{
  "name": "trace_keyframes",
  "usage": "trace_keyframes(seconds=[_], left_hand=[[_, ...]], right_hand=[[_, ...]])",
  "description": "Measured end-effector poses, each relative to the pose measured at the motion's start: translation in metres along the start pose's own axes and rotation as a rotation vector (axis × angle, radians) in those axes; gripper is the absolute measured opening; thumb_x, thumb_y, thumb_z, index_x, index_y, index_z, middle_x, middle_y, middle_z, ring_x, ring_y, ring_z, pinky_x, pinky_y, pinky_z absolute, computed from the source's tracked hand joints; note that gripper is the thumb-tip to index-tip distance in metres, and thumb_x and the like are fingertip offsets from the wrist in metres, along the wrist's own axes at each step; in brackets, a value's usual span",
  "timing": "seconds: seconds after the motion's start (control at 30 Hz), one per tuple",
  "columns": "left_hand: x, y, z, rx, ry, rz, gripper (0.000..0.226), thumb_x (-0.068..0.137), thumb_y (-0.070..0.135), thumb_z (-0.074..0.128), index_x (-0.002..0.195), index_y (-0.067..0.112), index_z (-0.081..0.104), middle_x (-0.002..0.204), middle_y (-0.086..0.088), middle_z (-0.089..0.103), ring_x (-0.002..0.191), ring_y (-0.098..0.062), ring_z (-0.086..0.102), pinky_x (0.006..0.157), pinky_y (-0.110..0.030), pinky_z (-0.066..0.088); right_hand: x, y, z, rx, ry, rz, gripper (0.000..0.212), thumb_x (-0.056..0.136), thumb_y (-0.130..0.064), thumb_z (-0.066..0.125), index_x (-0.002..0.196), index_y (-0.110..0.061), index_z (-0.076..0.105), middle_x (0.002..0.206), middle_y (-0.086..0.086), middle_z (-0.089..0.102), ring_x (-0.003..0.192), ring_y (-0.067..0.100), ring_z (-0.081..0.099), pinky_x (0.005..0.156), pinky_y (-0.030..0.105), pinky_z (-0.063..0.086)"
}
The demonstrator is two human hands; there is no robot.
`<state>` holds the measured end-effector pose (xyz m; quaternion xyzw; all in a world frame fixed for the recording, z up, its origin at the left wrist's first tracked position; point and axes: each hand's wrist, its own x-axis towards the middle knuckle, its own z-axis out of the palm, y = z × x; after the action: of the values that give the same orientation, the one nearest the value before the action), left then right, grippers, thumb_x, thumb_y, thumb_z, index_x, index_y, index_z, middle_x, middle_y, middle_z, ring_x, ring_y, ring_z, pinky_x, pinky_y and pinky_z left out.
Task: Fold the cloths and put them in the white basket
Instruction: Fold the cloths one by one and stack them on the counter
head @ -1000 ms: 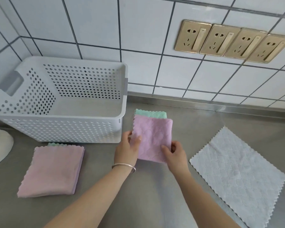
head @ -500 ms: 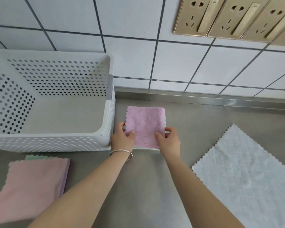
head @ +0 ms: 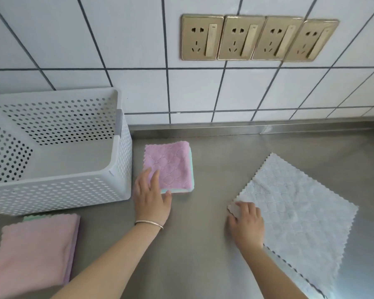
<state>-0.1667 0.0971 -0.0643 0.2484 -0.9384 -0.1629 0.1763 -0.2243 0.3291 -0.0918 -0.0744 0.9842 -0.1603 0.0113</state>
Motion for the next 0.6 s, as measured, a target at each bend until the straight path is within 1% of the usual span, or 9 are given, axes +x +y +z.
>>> trace_keyframes(seconds=[0.1,0.17,0.2,0.27,0.33,0.4,0.47,0.53,0.6], left_hand=[[-0.024,0.011,0.001,0.011,-0.122,0.006,0.057,0.067,0.018,0.071,0.12,0.011,0.052,0.125,-0.014,0.052,0.115,-0.034,0.048,0.098,-0.037,0.035],[-0.04,0.02,-0.002,-0.009,-0.256,-0.023,0.051,0.073,0.019,0.067,0.122,0.012,0.053,0.124,-0.012,0.054,0.113,-0.034,0.051,0.096,-0.039,0.042],[-0.047,0.025,-0.004,-0.041,-0.359,-0.052,0.047,0.079,0.021,0.063,0.124,0.014,0.051,0.124,-0.009,0.054,0.115,-0.031,0.051,0.097,-0.037,0.042],[-0.059,0.032,-0.01,-0.141,-0.568,-0.137,0.038,0.088,0.025,0.053,0.125,0.02,0.049,0.124,-0.001,0.058,0.115,-0.021,0.054,0.097,-0.029,0.041],[-0.068,0.038,-0.014,-0.211,-0.717,-0.241,0.031,0.091,0.028,0.05,0.12,0.021,0.053,0.117,0.003,0.064,0.109,-0.016,0.059,0.093,-0.024,0.042],[-0.077,0.042,-0.014,-0.351,-0.753,-0.375,0.027,0.09,0.03,0.052,0.114,0.018,0.057,0.108,0.0,0.068,0.099,-0.017,0.065,0.095,-0.028,0.046],[-0.085,0.046,-0.016,-0.511,-0.786,-0.475,0.022,0.089,0.032,0.053,0.108,0.022,0.055,0.101,-0.003,0.069,0.086,-0.017,0.068,0.088,-0.032,0.05],[-0.091,0.046,-0.016,-0.584,-0.809,-0.515,0.022,0.087,0.034,0.054,0.109,0.036,0.05,0.102,-0.002,0.068,0.08,-0.015,0.067,0.076,-0.03,0.054],[-0.101,0.042,-0.015,-0.62,-0.803,-0.496,0.035,0.086,0.026,0.056,0.115,0.045,0.05,0.098,0.001,0.065,0.071,-0.011,0.062,0.063,-0.017,0.053]], right_hand=[[-0.011,0.025,-0.003,-0.095,-0.09,0.029,0.023,0.065,-0.01,0.078,0.085,-0.006,0.067,0.081,0.012,0.061,0.074,0.033,0.058,0.057,0.037,0.05],[-0.012,0.029,-0.008,-0.136,-0.086,0.007,0.012,0.072,-0.011,0.074,0.079,-0.006,0.066,0.079,0.01,0.059,0.073,0.031,0.058,0.056,0.036,0.048],[-0.011,0.029,-0.009,-0.151,-0.076,-0.008,0.009,0.08,-0.014,0.067,0.083,-0.007,0.065,0.085,0.009,0.059,0.08,0.029,0.057,0.062,0.037,0.048],[-0.011,0.029,-0.011,-0.155,-0.121,-0.035,0.019,0.092,-0.022,0.048,0.099,-0.011,0.062,0.102,0.005,0.056,0.098,0.024,0.052,0.08,0.032,0.045],[-0.023,0.024,-0.013,-0.094,-0.156,-0.043,0.021,0.092,-0.023,0.044,0.099,-0.013,0.062,0.104,0.003,0.055,0.102,0.022,0.05,0.085,0.03,0.043],[-0.048,0.013,-0.01,-0.005,-0.143,-0.113,0.012,0.08,-0.019,0.057,0.078,-0.012,0.066,0.085,0.004,0.059,0.083,0.025,0.058,0.069,0.031,0.048],[-0.078,0.003,-0.003,0.081,-0.137,-0.233,0.014,0.067,-0.025,0.054,0.058,-0.019,0.061,0.066,-0.003,0.057,0.062,0.018,0.056,0.051,0.023,0.044],[-0.104,-0.006,0.002,0.194,-0.139,-0.32,0.014,0.068,-0.03,0.046,0.063,-0.024,0.057,0.07,-0.008,0.058,0.068,0.01,0.047,0.058,0.019,0.039],[-0.125,-0.013,0.007,0.28,-0.1,-0.385,0.005,0.072,-0.028,0.046,0.074,-0.026,0.051,0.076,-0.01,0.06,0.074,0.007,0.042,0.065,0.02,0.037]])
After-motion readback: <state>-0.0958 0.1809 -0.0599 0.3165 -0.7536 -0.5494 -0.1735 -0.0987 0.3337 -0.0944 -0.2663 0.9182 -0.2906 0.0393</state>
